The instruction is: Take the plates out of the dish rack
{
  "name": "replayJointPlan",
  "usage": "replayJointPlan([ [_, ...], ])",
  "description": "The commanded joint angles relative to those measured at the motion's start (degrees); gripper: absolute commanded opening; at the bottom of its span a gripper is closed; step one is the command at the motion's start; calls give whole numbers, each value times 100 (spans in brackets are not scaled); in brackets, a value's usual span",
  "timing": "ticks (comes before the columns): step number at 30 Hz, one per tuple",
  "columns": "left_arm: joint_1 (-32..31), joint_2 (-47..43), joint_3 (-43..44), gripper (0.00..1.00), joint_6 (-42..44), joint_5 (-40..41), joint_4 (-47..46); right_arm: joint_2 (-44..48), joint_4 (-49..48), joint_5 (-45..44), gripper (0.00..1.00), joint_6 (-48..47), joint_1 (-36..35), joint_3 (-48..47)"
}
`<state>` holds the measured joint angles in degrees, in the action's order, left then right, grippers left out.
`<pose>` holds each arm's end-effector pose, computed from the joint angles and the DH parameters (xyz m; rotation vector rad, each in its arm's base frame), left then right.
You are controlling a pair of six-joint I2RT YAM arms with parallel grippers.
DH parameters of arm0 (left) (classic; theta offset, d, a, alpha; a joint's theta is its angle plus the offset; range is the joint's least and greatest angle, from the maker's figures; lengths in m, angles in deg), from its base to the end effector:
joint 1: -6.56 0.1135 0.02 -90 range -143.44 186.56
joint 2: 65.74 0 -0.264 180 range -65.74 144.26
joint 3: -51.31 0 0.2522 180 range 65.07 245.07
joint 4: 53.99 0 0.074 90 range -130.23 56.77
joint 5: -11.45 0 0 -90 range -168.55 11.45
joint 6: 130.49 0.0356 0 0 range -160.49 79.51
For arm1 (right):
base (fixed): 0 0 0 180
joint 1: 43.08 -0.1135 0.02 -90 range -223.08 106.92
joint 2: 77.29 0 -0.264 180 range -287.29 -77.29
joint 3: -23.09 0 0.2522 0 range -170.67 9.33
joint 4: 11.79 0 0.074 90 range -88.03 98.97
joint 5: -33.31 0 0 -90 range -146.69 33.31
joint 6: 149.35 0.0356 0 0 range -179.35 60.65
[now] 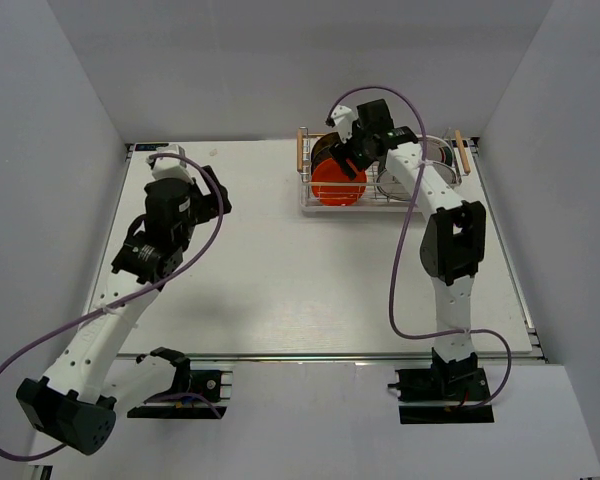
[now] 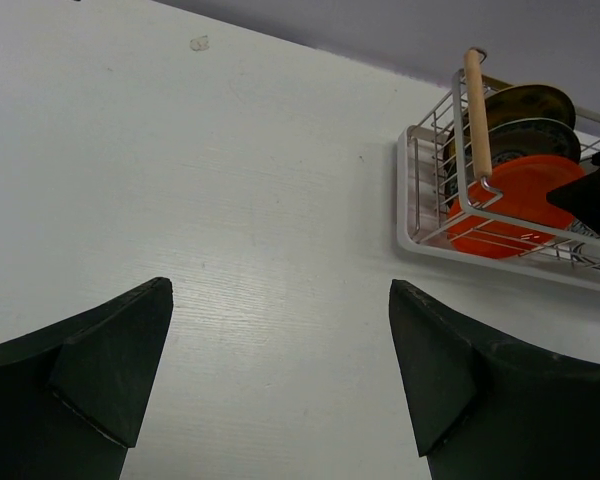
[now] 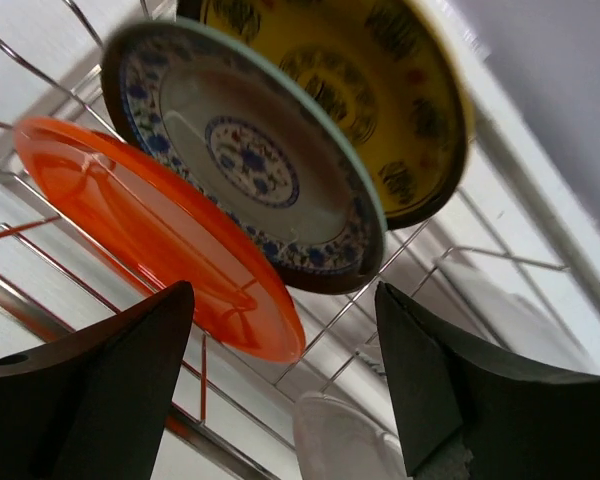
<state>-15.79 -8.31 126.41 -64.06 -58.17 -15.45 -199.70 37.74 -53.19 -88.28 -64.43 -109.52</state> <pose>0.2068 -0.0716 0.3743 -0.2557 1.8990 -0.1963 0.4597 0.1820 0.3116 -0.9877 2.0280 -0.0018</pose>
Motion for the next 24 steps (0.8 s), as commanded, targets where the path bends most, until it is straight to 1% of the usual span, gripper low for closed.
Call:
replayJointPlan([
  [1,63,22,159,98,90,89,-87,-63,132,-324,78,-69,-63,-306],
  [6,64,84,150,98,99,133,-87,-99,123,-324,76,80,-98,-227],
  [7,64,84,141,98,98,141,-96,-99,115,-490,76,124,-89,-209],
  [9,64,110,115,98,107,176,-96,-90,80,-491,67,168,-98,-148],
  [10,64,119,124,98,107,185,-104,-107,71,-491,66,220,-89,-139],
  [11,64,128,124,98,99,194,-87,-108,53,-509,61,247,-98,-139],
  [15,64,198,159,98,90,238,-60,-134,-17,-711,56,361,-81,-139],
  [19,64,216,159,98,81,238,-69,-125,-96,-773,46,362,-72,-121],
  [20,64,207,150,98,81,238,-61,-117,-114,-816,41,344,-80,-121],
  [24,64,207,132,98,90,264,-87,-99,-140,-860,34,212,-80,-104],
])
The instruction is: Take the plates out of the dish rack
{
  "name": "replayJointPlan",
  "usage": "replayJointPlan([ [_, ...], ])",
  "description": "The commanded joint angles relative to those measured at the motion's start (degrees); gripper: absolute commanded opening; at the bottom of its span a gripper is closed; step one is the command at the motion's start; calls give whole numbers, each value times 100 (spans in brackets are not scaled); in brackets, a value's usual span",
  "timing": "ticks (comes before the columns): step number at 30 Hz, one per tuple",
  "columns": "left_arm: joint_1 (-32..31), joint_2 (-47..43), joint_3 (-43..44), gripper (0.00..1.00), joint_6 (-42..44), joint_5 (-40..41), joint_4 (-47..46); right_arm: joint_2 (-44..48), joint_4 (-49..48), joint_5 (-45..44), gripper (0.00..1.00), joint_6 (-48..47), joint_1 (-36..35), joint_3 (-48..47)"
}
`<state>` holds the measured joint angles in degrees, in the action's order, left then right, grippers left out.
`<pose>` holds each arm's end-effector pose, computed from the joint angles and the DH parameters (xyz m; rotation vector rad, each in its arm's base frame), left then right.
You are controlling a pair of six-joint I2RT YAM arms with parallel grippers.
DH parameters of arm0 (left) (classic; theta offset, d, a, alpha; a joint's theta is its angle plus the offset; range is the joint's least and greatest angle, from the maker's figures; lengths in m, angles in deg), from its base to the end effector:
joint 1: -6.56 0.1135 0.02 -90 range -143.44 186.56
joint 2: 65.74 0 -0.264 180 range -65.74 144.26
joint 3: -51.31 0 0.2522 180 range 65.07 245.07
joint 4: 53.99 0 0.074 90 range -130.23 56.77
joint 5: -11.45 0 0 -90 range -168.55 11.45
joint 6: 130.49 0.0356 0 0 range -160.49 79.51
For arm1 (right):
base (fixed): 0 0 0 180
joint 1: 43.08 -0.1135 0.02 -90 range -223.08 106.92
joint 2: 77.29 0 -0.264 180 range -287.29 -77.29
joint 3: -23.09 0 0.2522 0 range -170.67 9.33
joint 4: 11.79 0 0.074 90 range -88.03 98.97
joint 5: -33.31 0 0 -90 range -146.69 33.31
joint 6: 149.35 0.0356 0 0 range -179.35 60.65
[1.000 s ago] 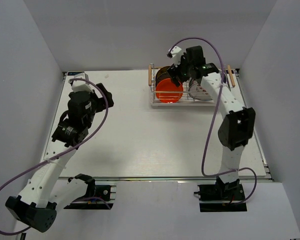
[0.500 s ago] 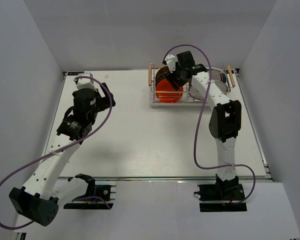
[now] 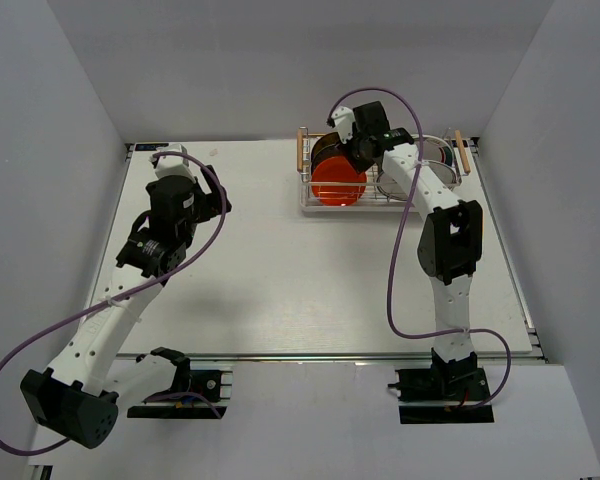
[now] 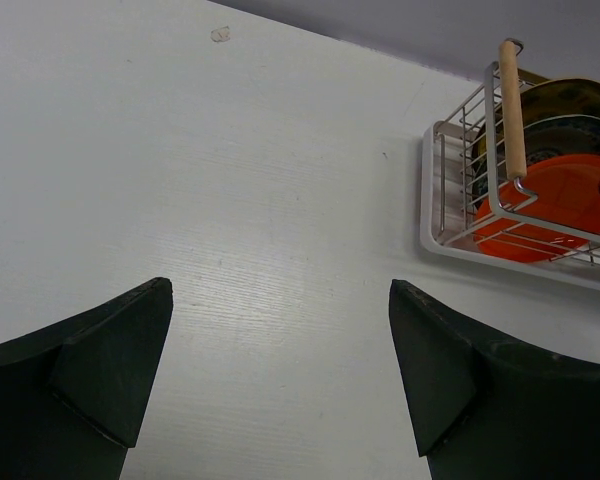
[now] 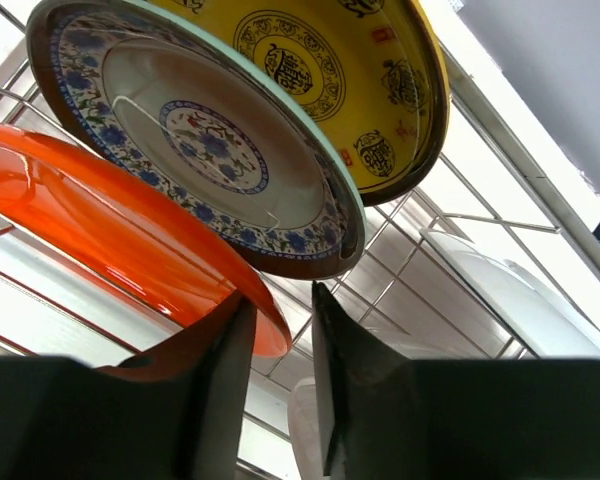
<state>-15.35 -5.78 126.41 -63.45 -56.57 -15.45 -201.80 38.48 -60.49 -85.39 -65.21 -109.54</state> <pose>0.2179 -0.0733 0.3654 -0.2645 1.9324 -0.1377 0.4645 0.1863 0.2932 -0.9104 2.1198 -0.1114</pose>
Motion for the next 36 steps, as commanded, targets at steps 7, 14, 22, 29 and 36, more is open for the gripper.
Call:
replayJointPlan([
  [7,20,-46,141,98,20,79,-96,199,-197,-183,16,-278,-11,-66],
  [14,20,-108,115,98,11,79,-96,427,-232,-227,0,-612,-2,-66],
  [22,20,-178,45,98,11,70,-157,761,-390,-245,0,-577,-2,13],
  [29,20,-204,36,98,11,43,-157,1130,-593,-227,0,-630,-11,153],
  [36,20,-257,53,98,20,-53,-201,1473,-584,-140,0,-753,-19,83],
])
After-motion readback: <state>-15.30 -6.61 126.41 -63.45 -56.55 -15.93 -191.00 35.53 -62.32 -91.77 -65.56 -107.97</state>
